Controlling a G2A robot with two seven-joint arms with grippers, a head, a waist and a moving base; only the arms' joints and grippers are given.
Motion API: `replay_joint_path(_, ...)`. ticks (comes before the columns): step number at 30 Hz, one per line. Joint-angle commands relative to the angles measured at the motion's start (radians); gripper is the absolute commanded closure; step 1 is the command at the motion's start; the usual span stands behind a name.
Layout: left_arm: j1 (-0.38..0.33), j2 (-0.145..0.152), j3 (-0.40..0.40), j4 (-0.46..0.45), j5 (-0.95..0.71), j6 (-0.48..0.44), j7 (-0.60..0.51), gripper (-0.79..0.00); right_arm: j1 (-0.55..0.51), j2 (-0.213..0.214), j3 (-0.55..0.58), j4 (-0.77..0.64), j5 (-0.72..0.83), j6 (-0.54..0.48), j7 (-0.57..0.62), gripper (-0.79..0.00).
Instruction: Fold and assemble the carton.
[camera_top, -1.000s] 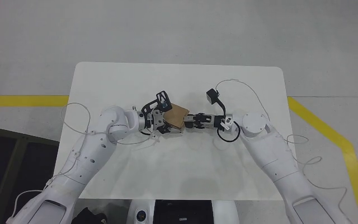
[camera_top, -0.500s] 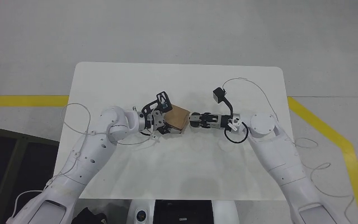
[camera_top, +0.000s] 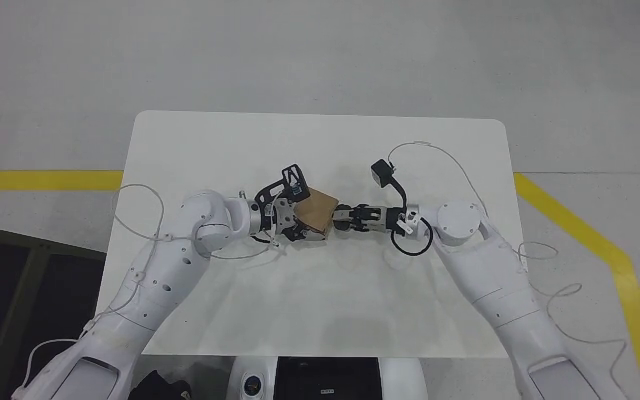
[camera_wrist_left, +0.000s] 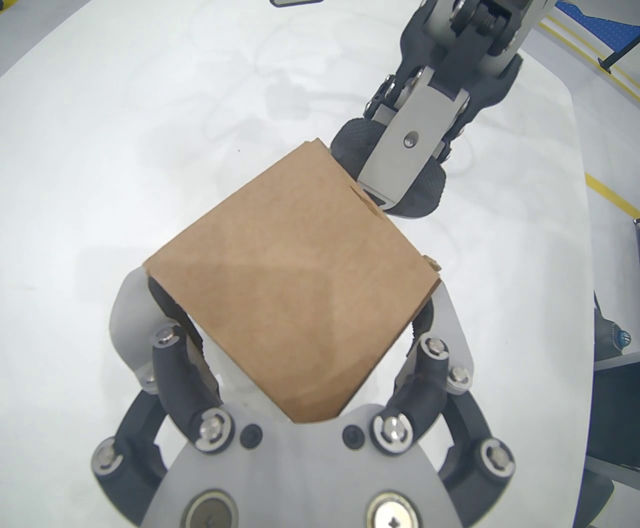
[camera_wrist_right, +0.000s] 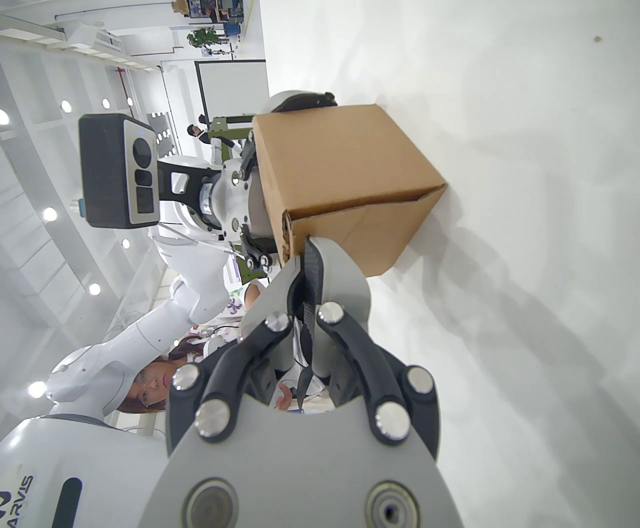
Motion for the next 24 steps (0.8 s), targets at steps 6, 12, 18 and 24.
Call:
replay_joint_path(6,-0.001,-0.001,0.004,0.004,-0.004,0.003,-0.003,-0.785,0.030,-0.011,-0.029,0.036,0.009,-0.011,0.005,0.000)
replay_joint_path(12,-0.007,0.000,-0.006,0.024,0.000,0.017,-0.001,-0.785,0.024,-0.001,0.000,0.026,0.004,-0.010,0.009,0.000)
replay_joint_path(18,-0.011,0.010,-0.056,0.031,-0.033,0.020,-0.013,-0.785,-0.025,0.024,0.070,-0.058,-0.012,0.006,0.009,-0.062)
replay_joint_path(24,0.012,0.030,-0.128,-0.010,-0.080,0.005,-0.051,-0.785,-0.070,0.042,0.127,-0.123,-0.020,-0.029,-0.003,-0.135)
